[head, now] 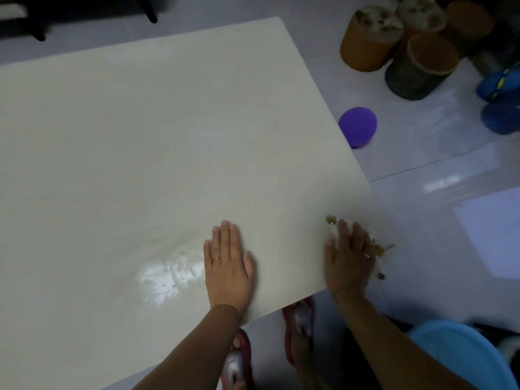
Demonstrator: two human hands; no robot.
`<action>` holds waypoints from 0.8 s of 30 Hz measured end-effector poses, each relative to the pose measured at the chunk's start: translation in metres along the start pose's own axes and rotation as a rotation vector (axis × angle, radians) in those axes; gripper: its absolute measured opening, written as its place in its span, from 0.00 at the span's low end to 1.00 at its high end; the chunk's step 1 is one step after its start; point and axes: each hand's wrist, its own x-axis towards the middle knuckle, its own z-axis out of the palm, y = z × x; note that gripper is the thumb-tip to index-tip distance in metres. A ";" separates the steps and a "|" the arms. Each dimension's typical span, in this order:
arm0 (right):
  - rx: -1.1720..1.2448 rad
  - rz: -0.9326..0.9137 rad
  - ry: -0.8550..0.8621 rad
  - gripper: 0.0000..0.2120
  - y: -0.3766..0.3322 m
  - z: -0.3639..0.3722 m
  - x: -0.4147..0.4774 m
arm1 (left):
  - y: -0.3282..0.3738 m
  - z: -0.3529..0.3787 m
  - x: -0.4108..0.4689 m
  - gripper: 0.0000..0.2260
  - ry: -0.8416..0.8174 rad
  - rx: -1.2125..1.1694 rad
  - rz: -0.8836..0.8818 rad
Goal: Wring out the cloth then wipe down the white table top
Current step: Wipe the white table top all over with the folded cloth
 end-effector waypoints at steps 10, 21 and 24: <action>-0.236 -0.571 -0.122 0.28 0.055 0.006 0.023 | 0.048 0.022 0.050 0.28 0.010 0.013 0.052; -0.147 -0.547 -0.116 0.31 0.006 0.026 -0.015 | 0.062 0.038 0.064 0.29 -0.008 0.110 0.031; -0.240 -0.936 -0.162 0.30 0.040 0.009 0.037 | 0.064 0.035 0.065 0.28 -0.008 0.098 0.026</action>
